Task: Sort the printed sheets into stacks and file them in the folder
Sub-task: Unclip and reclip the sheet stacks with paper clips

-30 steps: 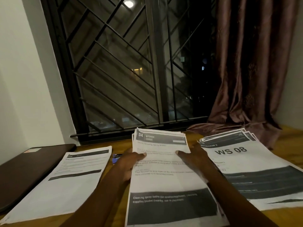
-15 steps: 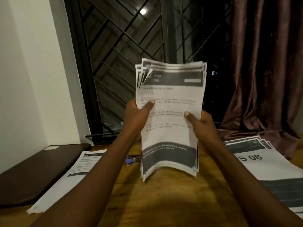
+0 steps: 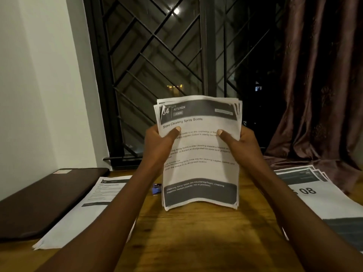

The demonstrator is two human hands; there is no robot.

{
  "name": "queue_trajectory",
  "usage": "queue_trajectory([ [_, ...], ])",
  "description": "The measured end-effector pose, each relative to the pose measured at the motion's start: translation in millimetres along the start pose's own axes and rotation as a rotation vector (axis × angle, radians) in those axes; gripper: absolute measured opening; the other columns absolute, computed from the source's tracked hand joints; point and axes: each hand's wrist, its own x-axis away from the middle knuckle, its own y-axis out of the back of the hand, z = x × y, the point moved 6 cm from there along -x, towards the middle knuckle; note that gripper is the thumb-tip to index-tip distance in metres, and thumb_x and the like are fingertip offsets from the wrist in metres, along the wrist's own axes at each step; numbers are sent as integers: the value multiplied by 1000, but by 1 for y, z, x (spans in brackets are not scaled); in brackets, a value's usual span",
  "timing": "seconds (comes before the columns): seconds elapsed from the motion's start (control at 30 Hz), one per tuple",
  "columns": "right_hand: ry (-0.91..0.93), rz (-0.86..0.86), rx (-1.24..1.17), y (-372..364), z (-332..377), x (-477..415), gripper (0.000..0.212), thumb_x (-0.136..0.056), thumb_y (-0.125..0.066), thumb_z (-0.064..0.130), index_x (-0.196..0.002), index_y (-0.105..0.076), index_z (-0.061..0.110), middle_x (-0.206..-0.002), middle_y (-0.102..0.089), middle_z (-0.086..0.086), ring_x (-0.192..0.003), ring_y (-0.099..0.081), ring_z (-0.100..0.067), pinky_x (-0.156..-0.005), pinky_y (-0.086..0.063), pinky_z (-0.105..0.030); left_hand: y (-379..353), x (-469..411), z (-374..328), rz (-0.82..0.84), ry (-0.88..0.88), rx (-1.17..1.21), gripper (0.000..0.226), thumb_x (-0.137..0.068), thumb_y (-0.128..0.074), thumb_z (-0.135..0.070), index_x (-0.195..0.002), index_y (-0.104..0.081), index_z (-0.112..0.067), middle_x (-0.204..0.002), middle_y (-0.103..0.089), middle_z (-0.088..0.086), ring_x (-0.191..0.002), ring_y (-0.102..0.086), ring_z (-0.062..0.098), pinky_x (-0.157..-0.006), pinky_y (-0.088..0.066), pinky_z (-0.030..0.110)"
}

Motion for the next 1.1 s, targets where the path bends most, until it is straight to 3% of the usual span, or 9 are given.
queue_trajectory([
  [0.27, -119, 14, -23, -8, -25, 6, 19, -90, -63, 15, -107, -61, 20, -90, -66, 9, -76, -64, -3, -59, -51, -15, 4, 7, 30, 66, 117, -57, 15, -89, -67, -16, -102, -63, -18, -101, -73, 5, -83, -72, 20, -76, -59, 39],
  [0.43, -83, 14, -22, -4, -17, 0, 10, -91, -61, 16, -97, -61, 24, -85, -65, 15, -69, -65, 0, -54, -50, -10, 8, -3, 25, 65, 110, 10, 11, -87, -68, -15, -96, -64, -20, -90, -75, -2, -78, -74, 17, -68, -61, 34],
  [0.57, -172, 17, 7, -11, -39, 6, 25, -90, -61, 12, -115, -62, 13, -102, -67, 0, -82, -64, -6, -66, -52, -19, 7, 7, 50, 139, 216, -95, 15, -87, -68, -15, -101, -65, -20, -106, -73, 6, -80, -73, 16, -69, -59, 31],
  [0.63, -181, 29, 16, -11, -36, 3, 24, -91, -60, 11, -115, -62, 12, -101, -66, -1, -80, -64, -7, -64, -53, -17, 8, 7, 51, 156, 236, -83, 18, -88, -67, -13, -104, -64, -20, -108, -72, 6, -80, -72, 15, -63, -59, 26],
  [0.7, -175, 78, 48, -9, -25, -6, 21, -92, -58, 9, -112, -61, 13, -96, -65, 1, -75, -62, -6, -58, -52, -13, 10, 1, 47, 202, 311, -4, 24, -88, -65, -9, -111, -63, -16, -113, -70, 9, -91, -71, 23, -73, -60, 34],
  [0.77, -256, 138, 51, -9, -26, -16, 20, -92, -57, 7, -111, -61, 13, -99, -65, -2, -79, -64, -14, -68, -55, -22, 12, 0, 49, 330, 473, 94, 31, -89, -62, -6, -119, -62, -13, -118, -68, 12, -104, -67, 32, -86, -56, 46],
  [0.87, -513, 271, 10, -17, -60, -13, 21, -92, -55, 1, -110, -62, 7, -108, -67, -14, -89, -65, -30, -88, -50, -45, 20, 16, 74, 483, 694, 59, 36, -90, -58, -4, -126, -59, -10, -121, -67, 13, -110, -65, 32, -92, -53, 46],
  [1.0, -835, 444, -72, -28, -126, 26, 29, -92, -57, 12, -120, -59, 5, -119, -64, -16, -109, -61, -39, -100, -43, -52, 40, 38, 122, 444, 873, 66, 39, -91, -55, 2, -130, -56, -5, -124, -64, 19, -117, -59, 38, -106, -40, 53],
  [1.1, -796, 335, -61, -24, -158, 31, 31, -91, -61, 23, -116, -62, 5, -103, -72, -13, -94, -70, -32, -88, -53, -47, 48, 50, 145, 432, 926, 111, 44, -89, -56, 4, -132, -54, -6, -125, -64, 19, -117, -59, 38, -105, -41, 53],
])
